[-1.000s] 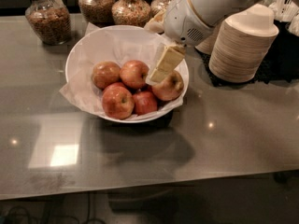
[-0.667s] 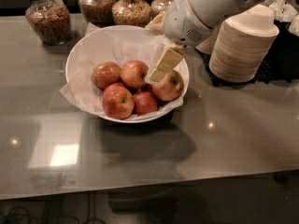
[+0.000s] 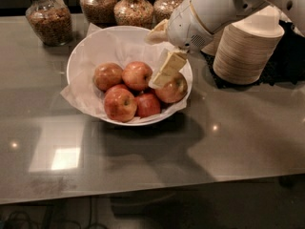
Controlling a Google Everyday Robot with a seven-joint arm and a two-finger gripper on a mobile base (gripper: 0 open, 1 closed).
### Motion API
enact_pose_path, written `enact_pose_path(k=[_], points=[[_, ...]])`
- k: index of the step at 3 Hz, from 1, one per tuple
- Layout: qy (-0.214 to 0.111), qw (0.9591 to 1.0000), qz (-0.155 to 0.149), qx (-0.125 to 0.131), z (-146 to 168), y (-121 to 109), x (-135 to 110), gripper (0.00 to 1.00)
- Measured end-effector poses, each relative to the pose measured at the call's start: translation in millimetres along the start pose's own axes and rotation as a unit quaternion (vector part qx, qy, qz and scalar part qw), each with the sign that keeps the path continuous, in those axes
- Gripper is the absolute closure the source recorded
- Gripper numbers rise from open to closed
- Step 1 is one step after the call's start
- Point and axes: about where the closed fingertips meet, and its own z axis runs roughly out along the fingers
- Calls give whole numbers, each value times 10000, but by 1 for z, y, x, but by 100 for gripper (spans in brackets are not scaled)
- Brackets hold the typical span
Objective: Pick apple from white bowl
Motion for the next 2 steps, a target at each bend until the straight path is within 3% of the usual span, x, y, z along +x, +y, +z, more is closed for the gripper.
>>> enact_pose_path(k=[1,2], points=[[-135,9997,-86,-209,9,-2,1,38],[-271,9986,-175,-424,16,-1,-3,34]])
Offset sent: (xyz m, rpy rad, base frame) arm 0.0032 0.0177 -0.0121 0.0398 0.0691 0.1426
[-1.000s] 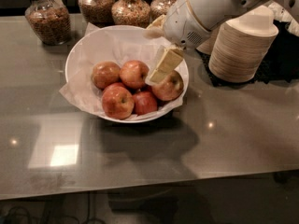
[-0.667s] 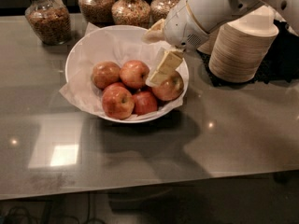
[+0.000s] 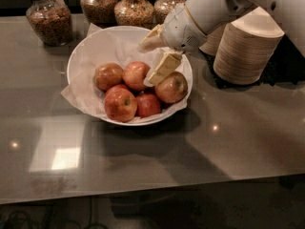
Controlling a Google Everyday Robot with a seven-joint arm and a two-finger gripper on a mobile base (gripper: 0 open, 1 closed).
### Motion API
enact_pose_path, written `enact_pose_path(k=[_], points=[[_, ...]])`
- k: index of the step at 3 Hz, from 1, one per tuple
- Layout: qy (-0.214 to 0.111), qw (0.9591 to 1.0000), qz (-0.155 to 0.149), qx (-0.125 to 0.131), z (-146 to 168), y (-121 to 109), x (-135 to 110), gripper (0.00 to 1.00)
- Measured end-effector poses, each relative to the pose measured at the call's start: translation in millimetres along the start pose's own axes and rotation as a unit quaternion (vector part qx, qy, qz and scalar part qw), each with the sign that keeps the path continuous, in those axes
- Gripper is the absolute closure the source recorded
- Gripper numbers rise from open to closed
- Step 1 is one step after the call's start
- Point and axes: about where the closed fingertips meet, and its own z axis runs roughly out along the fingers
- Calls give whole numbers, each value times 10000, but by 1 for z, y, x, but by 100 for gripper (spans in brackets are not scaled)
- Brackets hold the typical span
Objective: Pick apple from white bowl
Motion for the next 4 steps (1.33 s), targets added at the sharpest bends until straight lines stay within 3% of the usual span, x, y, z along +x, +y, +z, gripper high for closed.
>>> enact_pose_path(k=[2,4], points=[[-160,9994,-88,-300,14,3,-8,30],[-45,9985,-66,-534,31,4,-1,30]])
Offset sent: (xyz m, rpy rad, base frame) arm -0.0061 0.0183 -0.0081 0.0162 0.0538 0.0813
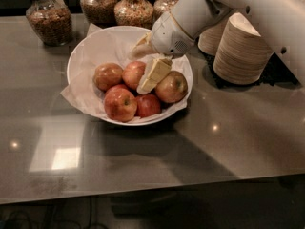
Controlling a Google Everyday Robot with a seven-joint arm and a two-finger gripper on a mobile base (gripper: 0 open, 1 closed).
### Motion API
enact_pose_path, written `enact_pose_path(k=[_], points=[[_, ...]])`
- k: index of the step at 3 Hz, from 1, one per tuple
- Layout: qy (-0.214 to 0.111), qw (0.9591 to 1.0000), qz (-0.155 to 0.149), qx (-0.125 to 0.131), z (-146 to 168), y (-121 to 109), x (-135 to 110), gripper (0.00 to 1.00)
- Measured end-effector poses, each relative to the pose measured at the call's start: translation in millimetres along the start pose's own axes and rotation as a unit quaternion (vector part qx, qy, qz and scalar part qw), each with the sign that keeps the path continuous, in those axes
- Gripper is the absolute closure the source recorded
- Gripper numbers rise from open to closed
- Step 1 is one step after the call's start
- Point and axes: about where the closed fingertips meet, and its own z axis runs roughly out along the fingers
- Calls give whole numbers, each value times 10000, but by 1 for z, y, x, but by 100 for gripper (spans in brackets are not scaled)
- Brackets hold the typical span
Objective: Pick apple from white bowl
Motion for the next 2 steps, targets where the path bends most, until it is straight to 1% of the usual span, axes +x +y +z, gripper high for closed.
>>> enact_pose_path(k=[2], points=[[148,9997,114,-140,10,-2,14,29]])
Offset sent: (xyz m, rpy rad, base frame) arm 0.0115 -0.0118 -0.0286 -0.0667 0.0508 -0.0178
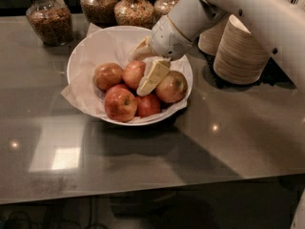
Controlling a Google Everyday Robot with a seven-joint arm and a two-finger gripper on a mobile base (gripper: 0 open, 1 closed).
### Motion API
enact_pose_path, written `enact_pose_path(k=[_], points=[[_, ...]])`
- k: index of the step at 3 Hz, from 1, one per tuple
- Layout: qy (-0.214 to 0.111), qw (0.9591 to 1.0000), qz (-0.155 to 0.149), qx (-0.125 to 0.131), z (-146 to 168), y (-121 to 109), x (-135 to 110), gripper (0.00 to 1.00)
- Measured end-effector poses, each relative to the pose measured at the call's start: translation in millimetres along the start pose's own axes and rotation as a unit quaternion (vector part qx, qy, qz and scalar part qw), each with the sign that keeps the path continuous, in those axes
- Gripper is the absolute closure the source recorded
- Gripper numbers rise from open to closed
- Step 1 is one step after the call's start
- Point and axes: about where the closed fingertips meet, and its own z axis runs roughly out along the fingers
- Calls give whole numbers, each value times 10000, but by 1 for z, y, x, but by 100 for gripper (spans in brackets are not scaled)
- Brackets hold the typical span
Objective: Pick apple from white bowl
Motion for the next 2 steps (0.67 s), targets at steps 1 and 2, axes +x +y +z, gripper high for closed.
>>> enact_pose_path(k=[1,2], points=[[1,10000,3,1,-3,-1,-2,47],[19,10000,41,-9,-3,-1,0,70]])
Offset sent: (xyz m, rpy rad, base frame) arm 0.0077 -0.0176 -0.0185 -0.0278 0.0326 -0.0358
